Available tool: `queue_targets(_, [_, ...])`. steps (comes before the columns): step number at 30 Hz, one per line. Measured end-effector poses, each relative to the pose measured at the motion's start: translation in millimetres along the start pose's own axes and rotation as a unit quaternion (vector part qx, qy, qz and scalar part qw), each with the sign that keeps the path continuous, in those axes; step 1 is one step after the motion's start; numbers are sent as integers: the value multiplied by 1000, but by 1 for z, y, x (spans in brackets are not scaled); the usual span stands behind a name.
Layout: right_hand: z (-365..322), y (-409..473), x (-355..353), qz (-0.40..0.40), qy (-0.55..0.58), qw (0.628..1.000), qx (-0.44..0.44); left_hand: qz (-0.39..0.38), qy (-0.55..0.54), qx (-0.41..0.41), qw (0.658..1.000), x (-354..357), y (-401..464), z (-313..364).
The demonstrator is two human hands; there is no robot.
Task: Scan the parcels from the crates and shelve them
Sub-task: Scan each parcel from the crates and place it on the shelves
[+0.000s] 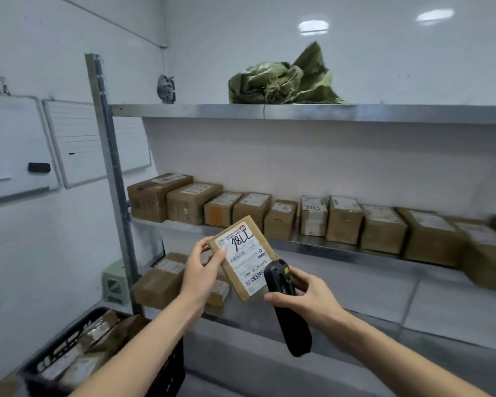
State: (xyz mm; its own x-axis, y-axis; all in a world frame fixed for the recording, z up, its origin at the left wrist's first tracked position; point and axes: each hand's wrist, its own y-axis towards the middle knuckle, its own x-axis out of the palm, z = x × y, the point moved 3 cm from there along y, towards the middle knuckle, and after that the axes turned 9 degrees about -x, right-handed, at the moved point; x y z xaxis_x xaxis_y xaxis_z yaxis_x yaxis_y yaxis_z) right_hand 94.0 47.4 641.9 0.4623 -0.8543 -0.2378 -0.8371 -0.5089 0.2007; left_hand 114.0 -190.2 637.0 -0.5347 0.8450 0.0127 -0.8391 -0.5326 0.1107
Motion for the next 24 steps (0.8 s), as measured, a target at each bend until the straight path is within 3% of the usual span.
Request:
queue_targets(15, [-54,-79,-125,107,5,994,11,-112,-41,-2,993,122,-62,57])
queue_targets(24, [-57,-100,-151,102,-70,991,46,-169,24,5,985,136,-67,62])
